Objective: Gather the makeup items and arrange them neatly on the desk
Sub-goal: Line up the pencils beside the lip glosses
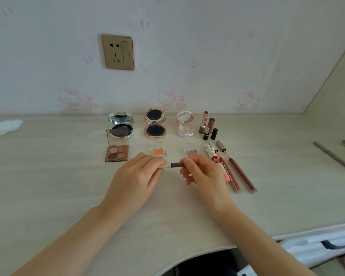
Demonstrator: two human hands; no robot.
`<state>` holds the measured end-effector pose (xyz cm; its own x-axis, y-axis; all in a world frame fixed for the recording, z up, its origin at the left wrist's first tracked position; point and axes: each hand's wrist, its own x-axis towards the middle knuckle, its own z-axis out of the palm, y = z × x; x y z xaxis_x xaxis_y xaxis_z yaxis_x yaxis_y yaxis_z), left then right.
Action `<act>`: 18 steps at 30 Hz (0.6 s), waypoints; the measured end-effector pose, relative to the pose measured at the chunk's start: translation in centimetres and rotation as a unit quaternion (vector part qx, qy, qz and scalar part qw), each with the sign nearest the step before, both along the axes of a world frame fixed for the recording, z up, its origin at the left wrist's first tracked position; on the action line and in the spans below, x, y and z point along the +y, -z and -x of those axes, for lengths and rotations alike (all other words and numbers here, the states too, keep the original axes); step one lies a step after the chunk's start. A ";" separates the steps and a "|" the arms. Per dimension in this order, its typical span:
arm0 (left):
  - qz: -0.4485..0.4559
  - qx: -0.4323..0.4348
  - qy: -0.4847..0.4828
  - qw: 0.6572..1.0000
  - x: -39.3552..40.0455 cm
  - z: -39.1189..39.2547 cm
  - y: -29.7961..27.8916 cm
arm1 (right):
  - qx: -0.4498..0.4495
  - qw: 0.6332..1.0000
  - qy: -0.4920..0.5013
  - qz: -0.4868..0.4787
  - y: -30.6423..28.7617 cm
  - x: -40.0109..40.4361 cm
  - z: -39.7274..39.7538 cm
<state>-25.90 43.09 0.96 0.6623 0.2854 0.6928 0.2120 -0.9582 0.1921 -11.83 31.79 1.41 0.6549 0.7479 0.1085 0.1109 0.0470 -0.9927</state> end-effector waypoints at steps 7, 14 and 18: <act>0.044 0.001 0.003 0.999 -0.4 0.1 -0.1 | 0.135 0.990 -0.011 -0.032 0.0 1.6 1.2; 0.028 0.003 -0.049 0.998 -1.1 0.4 -0.7 | 0.139 0.985 -0.058 -0.089 0.3 0.9 1.5; 0.026 0.051 -0.044 0.997 -1.1 0.6 -0.6 | 0.091 0.990 -0.063 -0.084 0.5 0.6 1.3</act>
